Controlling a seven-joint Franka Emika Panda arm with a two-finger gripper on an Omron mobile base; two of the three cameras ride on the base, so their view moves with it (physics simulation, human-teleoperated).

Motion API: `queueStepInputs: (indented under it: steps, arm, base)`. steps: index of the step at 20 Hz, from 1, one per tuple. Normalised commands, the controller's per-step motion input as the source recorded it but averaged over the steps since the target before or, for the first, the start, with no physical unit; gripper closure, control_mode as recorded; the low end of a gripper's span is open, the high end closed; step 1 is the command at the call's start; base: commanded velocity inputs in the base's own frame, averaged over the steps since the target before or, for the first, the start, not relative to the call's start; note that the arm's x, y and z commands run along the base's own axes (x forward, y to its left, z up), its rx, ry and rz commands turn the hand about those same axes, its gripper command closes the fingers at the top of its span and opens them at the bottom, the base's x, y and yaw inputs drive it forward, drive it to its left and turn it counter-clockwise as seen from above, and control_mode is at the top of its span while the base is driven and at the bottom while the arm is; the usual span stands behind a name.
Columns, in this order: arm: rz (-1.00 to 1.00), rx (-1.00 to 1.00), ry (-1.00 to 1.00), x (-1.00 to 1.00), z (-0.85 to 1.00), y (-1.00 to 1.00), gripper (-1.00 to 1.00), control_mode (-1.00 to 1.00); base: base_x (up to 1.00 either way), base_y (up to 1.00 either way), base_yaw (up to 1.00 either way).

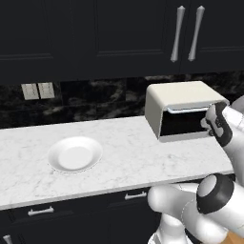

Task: Pick up the kebab skewer and baguette bread, and place them inside the toaster oven. Close the toaster oven door and start by setting the timer.

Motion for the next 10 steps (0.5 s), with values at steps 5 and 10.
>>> queueStepInputs:
  steps: [5, 10]
  arm:
    - [0.16, -0.04, -0.19, -0.22, 0.05, -0.44, -1.0, -1.0]
    - [0.23, -0.17, -0.26, -0.01, 0.0, -0.48, -1.0, -1.0]
  base:
    - [0.0, 0.0, 0.0]
    - [0.0, 0.0, 0.0]
